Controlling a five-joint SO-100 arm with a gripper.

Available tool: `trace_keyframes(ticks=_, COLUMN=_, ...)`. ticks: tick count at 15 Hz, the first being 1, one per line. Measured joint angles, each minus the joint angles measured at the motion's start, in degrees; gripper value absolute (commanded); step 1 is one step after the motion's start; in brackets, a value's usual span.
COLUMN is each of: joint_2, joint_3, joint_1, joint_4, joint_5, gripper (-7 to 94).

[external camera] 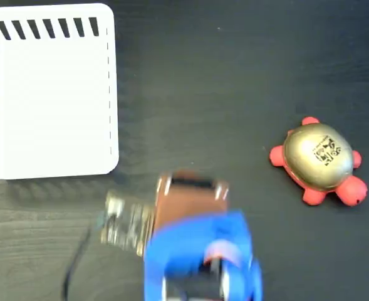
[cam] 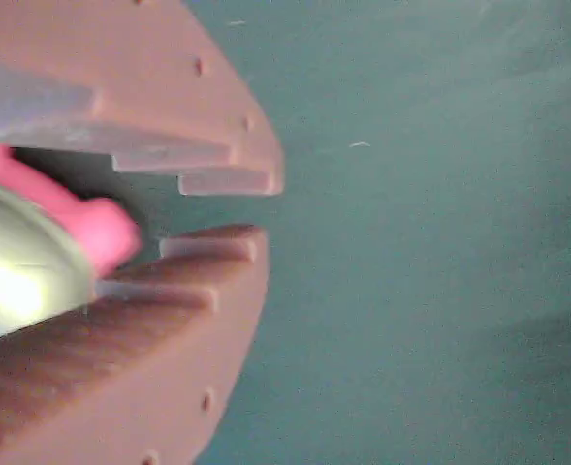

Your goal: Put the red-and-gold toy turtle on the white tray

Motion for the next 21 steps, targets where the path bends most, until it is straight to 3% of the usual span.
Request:
trace_keyframes(ticks=4, joint_2=-32.5, joint_3=-30.4, joint_1=13.4, joint_4=12.7, joint_5=-2.2, gripper=0)
trace_keyframes(ticks=8, joint_2=-56.0, joint_3=-51.6, joint_1=25.2, joint_4=20.0, joint_5=-2.2, gripper=0)
trace_keyframes(ticks=11, joint_2=-64.1, joint_3=-58.3, joint_1=29.9, joint_4=21.6, joint_5=-2.3, gripper=0)
trace_keyframes(ticks=21, joint_2=-68.9, joint_3=-63.6, joint_1=33.3, joint_4=22.0, joint_5=-5.4, gripper=0)
